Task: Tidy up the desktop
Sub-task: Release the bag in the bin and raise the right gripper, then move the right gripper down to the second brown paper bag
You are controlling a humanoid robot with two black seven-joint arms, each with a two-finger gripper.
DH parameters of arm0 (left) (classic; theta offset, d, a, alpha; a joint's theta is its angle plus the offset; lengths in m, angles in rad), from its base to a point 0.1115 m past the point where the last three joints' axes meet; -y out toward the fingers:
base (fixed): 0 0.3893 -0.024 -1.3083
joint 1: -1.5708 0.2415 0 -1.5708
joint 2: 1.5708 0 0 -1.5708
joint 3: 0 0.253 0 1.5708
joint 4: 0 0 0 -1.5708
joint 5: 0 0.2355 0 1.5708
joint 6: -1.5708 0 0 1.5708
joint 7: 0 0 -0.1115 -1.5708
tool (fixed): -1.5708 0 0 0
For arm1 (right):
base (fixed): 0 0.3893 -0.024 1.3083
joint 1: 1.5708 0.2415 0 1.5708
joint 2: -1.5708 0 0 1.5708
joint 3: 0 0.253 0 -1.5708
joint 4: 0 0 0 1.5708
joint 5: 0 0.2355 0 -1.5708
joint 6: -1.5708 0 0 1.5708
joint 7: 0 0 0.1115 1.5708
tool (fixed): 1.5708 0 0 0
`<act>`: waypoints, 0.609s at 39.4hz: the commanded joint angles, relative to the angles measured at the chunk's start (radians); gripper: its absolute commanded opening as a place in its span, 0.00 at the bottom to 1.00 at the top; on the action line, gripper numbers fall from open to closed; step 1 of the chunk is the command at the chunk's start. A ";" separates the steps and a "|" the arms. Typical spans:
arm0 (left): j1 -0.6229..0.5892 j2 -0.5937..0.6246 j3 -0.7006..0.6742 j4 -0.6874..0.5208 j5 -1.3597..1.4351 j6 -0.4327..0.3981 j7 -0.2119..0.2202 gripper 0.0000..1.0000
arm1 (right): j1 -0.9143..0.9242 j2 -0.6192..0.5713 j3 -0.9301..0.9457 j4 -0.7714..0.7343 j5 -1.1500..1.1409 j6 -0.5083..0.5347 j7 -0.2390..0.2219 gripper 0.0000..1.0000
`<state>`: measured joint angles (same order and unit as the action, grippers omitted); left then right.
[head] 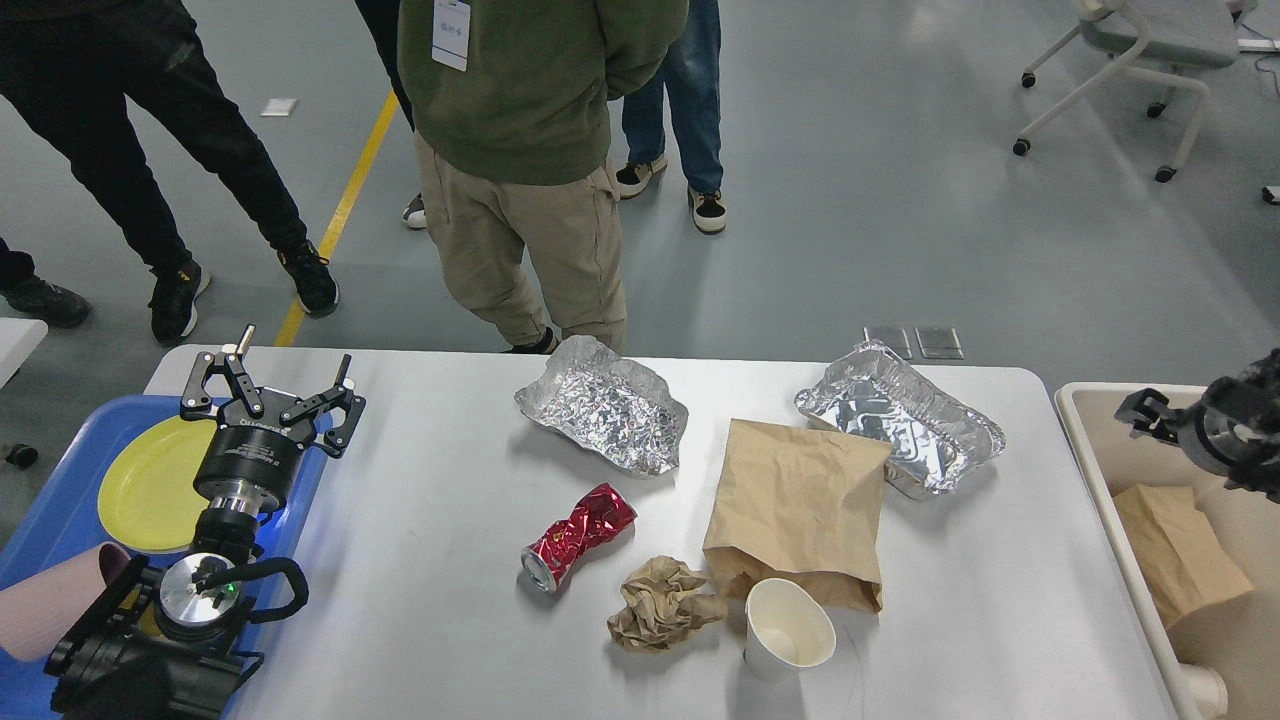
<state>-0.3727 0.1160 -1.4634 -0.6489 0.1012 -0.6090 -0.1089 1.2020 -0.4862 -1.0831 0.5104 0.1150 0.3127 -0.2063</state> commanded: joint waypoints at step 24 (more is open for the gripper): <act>0.000 0.001 0.000 0.000 0.000 0.000 -0.002 0.96 | 1.065 0.285 -0.255 0.842 -0.090 0.454 -0.007 1.00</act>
<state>-0.3728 0.1162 -1.4634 -0.6489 0.1012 -0.6090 -0.1101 2.1546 -0.2233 -1.3855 1.2687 0.0186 0.6936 -0.2157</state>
